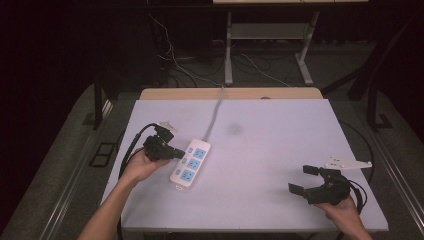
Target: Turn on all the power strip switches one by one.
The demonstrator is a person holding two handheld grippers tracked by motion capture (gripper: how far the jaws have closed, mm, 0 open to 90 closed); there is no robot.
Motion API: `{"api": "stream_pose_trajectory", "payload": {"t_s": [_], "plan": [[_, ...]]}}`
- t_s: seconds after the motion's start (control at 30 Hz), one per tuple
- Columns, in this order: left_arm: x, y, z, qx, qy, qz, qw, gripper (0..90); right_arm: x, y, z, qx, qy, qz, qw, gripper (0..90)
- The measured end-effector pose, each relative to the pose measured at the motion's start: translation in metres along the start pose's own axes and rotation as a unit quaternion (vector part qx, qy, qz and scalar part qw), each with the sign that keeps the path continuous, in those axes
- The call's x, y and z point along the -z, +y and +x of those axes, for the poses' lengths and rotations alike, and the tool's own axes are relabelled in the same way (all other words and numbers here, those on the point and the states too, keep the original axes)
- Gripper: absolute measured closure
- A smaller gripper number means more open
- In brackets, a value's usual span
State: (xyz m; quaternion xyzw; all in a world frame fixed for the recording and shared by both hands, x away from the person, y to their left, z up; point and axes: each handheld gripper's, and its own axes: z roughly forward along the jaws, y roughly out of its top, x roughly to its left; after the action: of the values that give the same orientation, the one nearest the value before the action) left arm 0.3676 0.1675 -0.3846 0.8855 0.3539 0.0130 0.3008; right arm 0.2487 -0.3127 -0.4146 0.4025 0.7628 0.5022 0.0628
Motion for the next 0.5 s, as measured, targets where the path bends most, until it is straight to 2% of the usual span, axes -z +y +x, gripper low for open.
{"api": "stream_pose_trajectory", "payload": {"t_s": [0.13,0.3,0.5], "plan": [[-0.004,0.001,0.001,-0.001,-0.002,0.002,1.0000,89.5,0.000,0.000,0.000,-0.001,0.000,0.002,1.0000,0.6],[-0.010,0.003,0.001,0.007,-0.007,0.009,0.9999,89.4,0.000,0.000,0.000,0.000,-0.001,0.001,1.0000,0.6],[-0.014,0.003,0.003,0.010,-0.001,0.014,0.9999,89.4,0.000,0.000,0.000,0.000,0.000,0.002,1.0000,0.6]]}}
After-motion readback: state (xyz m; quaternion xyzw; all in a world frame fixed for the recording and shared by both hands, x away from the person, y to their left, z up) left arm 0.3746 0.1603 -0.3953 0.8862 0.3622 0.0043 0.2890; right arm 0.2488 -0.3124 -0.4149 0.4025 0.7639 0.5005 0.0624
